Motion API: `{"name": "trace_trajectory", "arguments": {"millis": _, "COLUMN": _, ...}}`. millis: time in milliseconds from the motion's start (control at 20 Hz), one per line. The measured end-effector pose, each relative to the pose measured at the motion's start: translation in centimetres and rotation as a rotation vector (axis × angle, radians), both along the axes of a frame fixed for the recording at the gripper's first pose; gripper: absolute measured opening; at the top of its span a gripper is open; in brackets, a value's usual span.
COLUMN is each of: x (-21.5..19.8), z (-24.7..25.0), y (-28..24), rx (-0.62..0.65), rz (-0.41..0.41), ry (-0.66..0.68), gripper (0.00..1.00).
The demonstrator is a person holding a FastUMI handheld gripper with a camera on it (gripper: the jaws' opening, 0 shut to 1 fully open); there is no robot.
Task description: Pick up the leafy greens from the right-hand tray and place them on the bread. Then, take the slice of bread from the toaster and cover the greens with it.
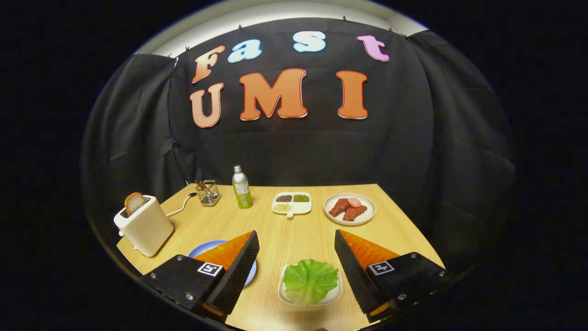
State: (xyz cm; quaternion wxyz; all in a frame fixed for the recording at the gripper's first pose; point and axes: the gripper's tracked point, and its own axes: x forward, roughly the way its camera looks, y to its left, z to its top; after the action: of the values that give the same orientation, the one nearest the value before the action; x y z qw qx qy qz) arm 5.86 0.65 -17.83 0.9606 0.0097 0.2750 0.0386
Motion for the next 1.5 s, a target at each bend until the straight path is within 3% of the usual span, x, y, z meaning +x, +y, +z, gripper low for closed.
{"name": "trace_trajectory", "arguments": {"millis": 550, "x": 0.7, "z": -9.5, "y": -1.3, "rx": -0.047, "rz": 0.006, "ry": 0.307, "gripper": 0.99}}
{"name": "trace_trajectory", "arguments": {"millis": 1050, "x": -1.1, "z": -17.2, "y": -2.6, "rx": -0.022, "rz": -0.035, "ry": 0.578, "gripper": 0.98}}
{"name": "trace_trajectory", "arguments": {"millis": 1500, "x": -1.8, "z": -21.0, "y": -3.4, "rx": -0.075, "rz": -0.101, "ry": 0.671, "gripper": 0.95}}
